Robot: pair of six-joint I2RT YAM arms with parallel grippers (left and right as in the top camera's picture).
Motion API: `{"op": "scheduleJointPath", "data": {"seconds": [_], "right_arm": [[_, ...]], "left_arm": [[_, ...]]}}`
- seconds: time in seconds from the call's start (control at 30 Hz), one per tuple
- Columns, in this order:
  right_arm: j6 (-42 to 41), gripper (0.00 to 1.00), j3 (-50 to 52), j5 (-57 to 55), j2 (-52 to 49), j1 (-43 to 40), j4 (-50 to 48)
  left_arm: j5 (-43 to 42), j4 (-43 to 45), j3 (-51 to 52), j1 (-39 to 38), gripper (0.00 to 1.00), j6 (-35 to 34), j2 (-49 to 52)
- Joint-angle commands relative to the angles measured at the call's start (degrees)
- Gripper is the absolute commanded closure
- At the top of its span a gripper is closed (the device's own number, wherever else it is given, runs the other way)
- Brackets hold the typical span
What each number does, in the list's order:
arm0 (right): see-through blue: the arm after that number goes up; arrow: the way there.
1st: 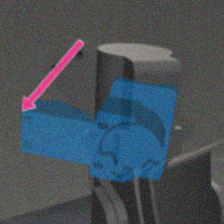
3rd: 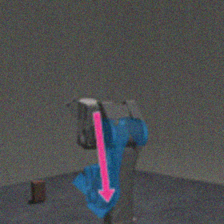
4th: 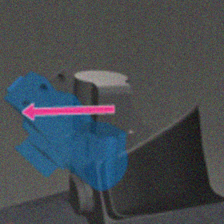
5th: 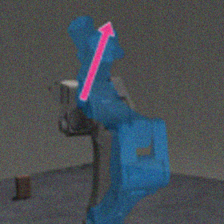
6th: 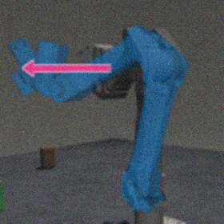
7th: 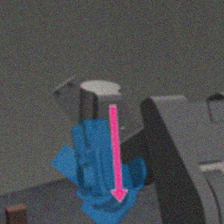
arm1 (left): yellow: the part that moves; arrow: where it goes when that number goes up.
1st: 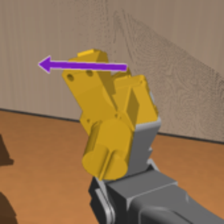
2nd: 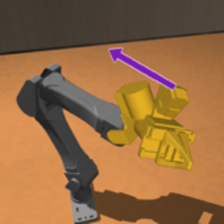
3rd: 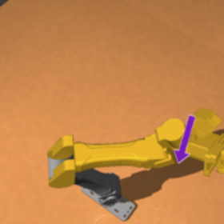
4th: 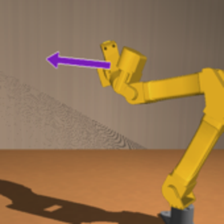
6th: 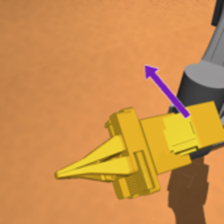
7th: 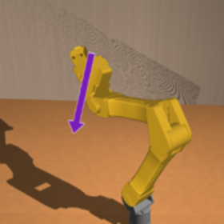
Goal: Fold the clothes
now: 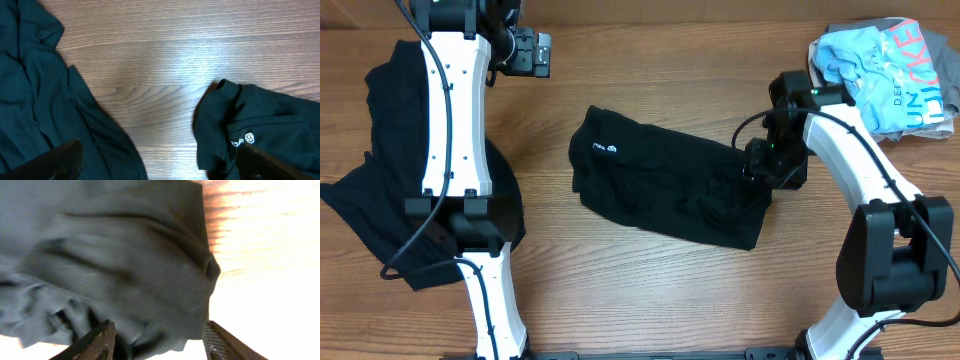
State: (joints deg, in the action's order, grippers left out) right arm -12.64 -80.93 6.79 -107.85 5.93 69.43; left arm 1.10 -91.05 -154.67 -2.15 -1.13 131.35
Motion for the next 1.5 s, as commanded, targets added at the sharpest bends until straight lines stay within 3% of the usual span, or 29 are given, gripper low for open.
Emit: {"op": "scheduleJointPath", "data": {"seconds": [0.0,0.17,0.37,0.43,0.5,0.53,0.73,0.93,1.23,1.33,1.47], "right_arm": [[2.7,0.4,4.0,-1.2,0.5,-1.0,-2.6],[3.9,0.41,6.7,-0.7,0.5,-2.3,-6.6],[3.9,0.53,9.5,-0.6,0.5,-3.5,-13.0],[3.9,0.66,9.6,-0.5,0.5,-3.5,-13.9],[3.9,0.93,9.5,0.0,0.5,-3.5,-14.1],[3.9,0.96,9.3,0.3,0.5,-3.5,-13.9],[3.9,0.96,3.9,1.0,0.5,-3.3,-7.0],[3.6,0.96,-7.6,8.5,0.5,-2.2,2.5],[-4.6,0.96,-9.2,12.3,0.4,8.0,-3.1],[-8.1,0.87,-9.1,9.1,0.0,11.6,-4.5],[-10.2,0.84,-9.1,4.4,-1.5,13.6,-3.8]], "left_arm": [[-0.7,0.1,-0.7,-0.1,0.0,-0.1,-1.4],[-0.7,0.1,-0.7,-0.1,0.0,-0.1,-1.4],[-0.7,0.0,-0.7,-0.1,0.0,-0.1,-1.4],[-0.7,0.0,-0.7,-0.1,0.0,-0.1,-1.4],[-0.7,0.0,-0.7,-0.1,0.0,-0.1,-1.4],[-0.7,0.0,-0.7,-0.1,0.0,-0.1,-1.4],[-0.7,0.1,-0.7,-0.1,0.0,-0.1,-1.4],[-0.7,0.0,-0.7,-0.1,0.0,-0.1,-1.4],[-0.7,0.0,-0.7,-0.1,0.0,-0.1,-1.4],[-0.7,0.0,-0.7,-0.1,0.0,-0.1,-1.4],[-0.7,-0.3,-0.7,-0.1,0.0,0.6,-1.4]]}}
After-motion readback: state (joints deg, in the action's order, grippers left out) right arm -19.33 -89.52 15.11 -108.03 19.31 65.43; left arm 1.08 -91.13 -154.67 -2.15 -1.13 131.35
